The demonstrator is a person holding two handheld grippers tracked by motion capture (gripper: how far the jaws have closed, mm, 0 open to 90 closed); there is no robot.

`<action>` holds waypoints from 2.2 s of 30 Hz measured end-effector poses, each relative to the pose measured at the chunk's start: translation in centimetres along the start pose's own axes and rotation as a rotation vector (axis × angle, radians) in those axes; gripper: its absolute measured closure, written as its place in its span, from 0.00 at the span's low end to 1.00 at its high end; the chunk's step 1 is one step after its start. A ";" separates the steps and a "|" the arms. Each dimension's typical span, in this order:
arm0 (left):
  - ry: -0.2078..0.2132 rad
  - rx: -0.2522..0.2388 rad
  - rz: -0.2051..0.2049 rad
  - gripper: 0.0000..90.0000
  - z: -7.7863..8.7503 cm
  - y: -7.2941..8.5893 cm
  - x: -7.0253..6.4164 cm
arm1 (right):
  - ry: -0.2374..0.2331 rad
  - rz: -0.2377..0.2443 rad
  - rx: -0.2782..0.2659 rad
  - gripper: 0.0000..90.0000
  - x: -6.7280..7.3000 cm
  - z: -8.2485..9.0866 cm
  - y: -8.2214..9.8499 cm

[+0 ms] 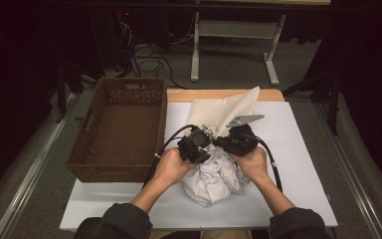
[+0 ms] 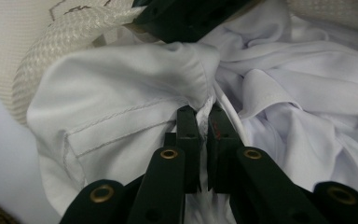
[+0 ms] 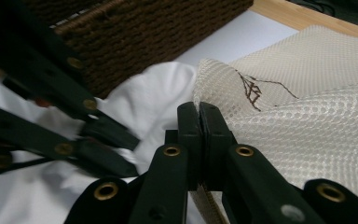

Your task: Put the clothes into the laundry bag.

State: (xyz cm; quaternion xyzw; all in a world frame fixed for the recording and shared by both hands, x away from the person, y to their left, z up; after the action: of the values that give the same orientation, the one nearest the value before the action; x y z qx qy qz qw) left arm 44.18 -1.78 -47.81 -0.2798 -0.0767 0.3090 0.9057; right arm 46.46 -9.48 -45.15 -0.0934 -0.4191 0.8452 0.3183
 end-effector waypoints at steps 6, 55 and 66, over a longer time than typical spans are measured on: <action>-0.061 0.029 0.082 0.95 -4.6 -0.6 1.2 | 0.010 0.020 0.050 1.00 0.6 0.4 2.0; -0.134 -0.152 0.080 0.81 -3.7 -0.1 2.8 | 0.007 -0.013 0.050 1.00 -0.7 0.3 3.4; -0.109 -0.215 0.042 0.38 2.3 1.4 0.8 | 0.084 0.009 0.091 1.00 -2.2 -0.3 4.2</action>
State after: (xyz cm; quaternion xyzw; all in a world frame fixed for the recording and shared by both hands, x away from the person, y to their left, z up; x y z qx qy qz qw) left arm 43.36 0.69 -46.70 -0.3597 -0.1527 0.3327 0.8582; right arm 46.42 -12.48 -48.78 -0.1161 -0.3659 0.8602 0.3356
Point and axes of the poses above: each handheld gripper's, and its own axes: z roughly backward along the jaws, y roughly out of its underside, x roughly to its left, the point moved 8 cm from there along -z, roughly forward along the jaws, and after that the axes turned 1 degree about -x, right-handed, at the moved point
